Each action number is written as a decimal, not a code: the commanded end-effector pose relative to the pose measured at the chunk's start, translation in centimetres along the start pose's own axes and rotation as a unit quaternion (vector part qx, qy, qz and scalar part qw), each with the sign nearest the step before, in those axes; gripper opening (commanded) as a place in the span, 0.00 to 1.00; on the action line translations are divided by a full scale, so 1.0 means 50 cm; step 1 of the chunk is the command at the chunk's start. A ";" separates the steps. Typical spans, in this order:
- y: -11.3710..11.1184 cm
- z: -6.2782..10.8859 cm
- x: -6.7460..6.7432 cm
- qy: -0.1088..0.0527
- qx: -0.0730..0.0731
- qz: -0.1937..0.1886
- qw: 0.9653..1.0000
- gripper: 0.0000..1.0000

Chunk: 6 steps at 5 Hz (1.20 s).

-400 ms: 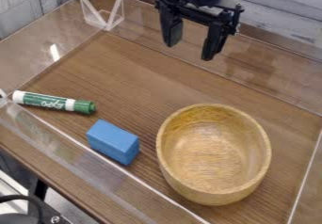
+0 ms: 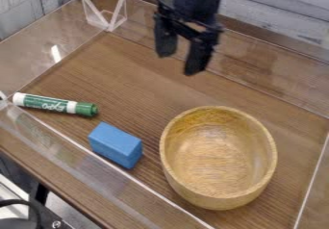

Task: Put the green marker in the brown bowl

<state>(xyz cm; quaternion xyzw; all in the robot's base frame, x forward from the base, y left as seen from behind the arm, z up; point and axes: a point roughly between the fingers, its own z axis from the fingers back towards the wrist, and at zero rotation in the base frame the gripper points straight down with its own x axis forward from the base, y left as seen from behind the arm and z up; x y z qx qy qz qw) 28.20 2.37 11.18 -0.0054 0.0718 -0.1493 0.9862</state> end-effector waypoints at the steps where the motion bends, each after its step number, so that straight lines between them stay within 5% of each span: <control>1: 0.068 0.020 -0.026 -0.021 0.023 -0.103 0.994 1.00; 2: 0.126 0.017 -0.058 -0.020 0.037 -0.198 0.979 1.00; 3: 0.164 0.008 -0.083 -0.014 0.050 -0.278 0.959 1.00; 6: 0.199 -0.046 -0.138 -0.022 0.049 -0.301 0.952 1.00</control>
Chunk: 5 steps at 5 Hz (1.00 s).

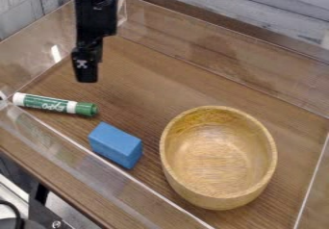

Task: Put the green marker in the brown bowl

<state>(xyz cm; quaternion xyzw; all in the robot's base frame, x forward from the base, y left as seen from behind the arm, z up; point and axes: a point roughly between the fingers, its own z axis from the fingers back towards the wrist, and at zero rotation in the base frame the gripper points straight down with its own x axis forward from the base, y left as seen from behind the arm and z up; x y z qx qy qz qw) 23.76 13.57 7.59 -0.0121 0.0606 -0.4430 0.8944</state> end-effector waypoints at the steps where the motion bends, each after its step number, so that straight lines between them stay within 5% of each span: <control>1: 0.007 0.019 -0.021 -0.011 0.035 0.006 0.999 1.00; 5: 0.013 -0.061 -0.041 -0.040 0.024 0.058 0.997 1.00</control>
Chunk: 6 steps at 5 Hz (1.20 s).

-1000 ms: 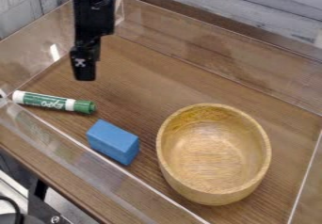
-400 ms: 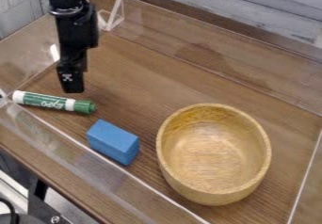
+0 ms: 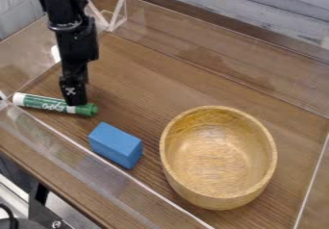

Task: Put the green marker in the brown bowl

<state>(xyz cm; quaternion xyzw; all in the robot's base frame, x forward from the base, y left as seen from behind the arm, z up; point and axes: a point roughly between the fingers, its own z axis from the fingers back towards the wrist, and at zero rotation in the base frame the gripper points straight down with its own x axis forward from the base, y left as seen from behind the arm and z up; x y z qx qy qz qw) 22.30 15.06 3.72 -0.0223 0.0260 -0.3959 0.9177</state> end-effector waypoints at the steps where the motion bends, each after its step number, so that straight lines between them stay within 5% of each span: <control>1: 0.014 0.010 -0.004 -0.009 0.020 0.010 1.000 1.00; 3: 0.019 -0.010 -0.005 -0.021 0.020 0.015 0.999 1.00; 4: 0.019 -0.012 -0.004 -0.024 0.018 0.016 0.999 0.00; 6: 0.003 -0.002 -0.005 -0.031 0.000 0.026 0.999 0.00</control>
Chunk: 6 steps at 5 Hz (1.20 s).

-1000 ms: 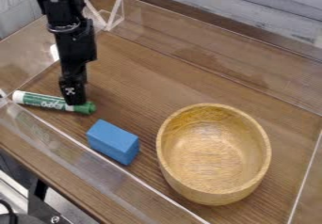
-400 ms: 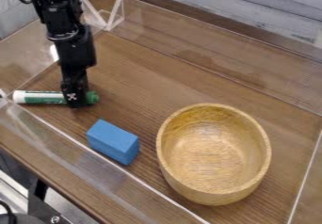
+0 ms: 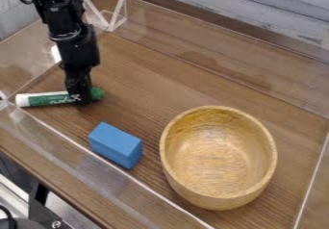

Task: Put the green marker in the brown bowl

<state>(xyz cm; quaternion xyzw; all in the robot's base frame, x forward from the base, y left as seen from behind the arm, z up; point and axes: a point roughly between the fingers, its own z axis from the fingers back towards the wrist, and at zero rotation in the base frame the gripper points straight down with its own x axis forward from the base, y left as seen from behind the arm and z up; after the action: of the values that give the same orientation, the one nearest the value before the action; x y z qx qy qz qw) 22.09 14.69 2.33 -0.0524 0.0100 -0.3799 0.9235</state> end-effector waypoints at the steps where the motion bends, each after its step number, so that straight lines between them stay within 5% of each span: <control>1: -0.002 0.032 -0.007 -0.008 0.010 0.017 1.000 0.00; 6: -0.032 0.119 0.015 0.001 -0.001 0.051 0.999 0.00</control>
<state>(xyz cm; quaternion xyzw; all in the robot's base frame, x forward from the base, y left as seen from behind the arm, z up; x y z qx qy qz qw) 20.93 13.04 6.68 -0.0834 0.0367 -0.3283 0.9401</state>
